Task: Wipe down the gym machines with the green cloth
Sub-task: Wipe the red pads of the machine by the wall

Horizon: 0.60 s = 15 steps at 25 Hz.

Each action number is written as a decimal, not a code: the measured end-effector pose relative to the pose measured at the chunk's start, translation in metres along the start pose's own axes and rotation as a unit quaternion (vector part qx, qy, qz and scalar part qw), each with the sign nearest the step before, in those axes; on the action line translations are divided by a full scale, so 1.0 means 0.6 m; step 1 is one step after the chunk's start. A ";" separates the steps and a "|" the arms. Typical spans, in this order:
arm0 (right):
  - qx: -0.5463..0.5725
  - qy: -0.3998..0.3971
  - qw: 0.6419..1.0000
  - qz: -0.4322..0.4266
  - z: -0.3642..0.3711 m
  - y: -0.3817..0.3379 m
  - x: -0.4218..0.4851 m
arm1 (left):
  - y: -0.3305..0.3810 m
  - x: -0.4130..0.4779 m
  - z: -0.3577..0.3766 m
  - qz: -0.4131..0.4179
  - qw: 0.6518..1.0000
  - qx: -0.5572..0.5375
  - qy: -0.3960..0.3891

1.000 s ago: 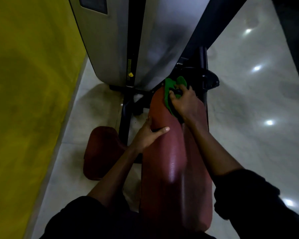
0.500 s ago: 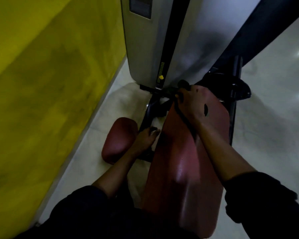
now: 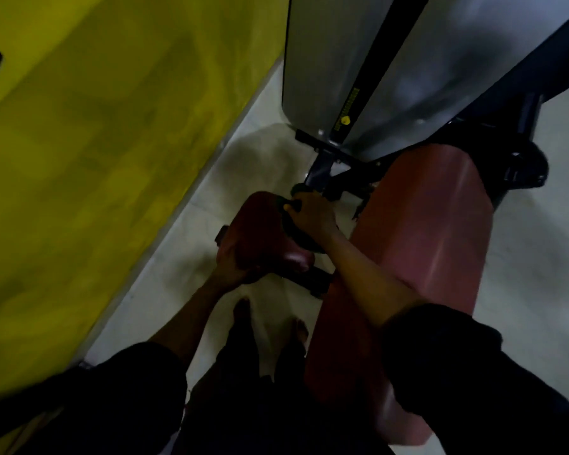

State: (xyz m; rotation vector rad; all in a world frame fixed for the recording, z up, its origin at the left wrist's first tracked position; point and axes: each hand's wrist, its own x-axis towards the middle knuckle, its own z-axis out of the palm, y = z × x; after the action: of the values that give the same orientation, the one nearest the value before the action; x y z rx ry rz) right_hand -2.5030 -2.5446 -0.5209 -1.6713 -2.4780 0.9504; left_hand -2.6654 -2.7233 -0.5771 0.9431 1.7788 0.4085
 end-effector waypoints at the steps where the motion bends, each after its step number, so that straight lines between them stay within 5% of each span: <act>1: 0.005 -0.004 1.000 0.018 0.032 0.004 0.009 | -0.011 0.004 -0.010 -0.011 1.000 0.002 -0.017; 7: -0.003 -0.049 0.991 0.128 0.179 0.056 0.045 | -0.133 0.069 -0.031 -0.026 0.999 0.021 -0.008; 15: -0.056 -0.032 0.993 0.094 0.280 0.079 0.112 | -0.292 0.179 0.021 -0.033 0.998 -0.057 0.004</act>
State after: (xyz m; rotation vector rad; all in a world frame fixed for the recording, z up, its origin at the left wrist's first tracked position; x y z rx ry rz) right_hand -2.5471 -2.5561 -0.7022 -1.9702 -2.4927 0.9089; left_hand -2.7422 -2.7547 -0.7655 0.8019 1.7700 0.4670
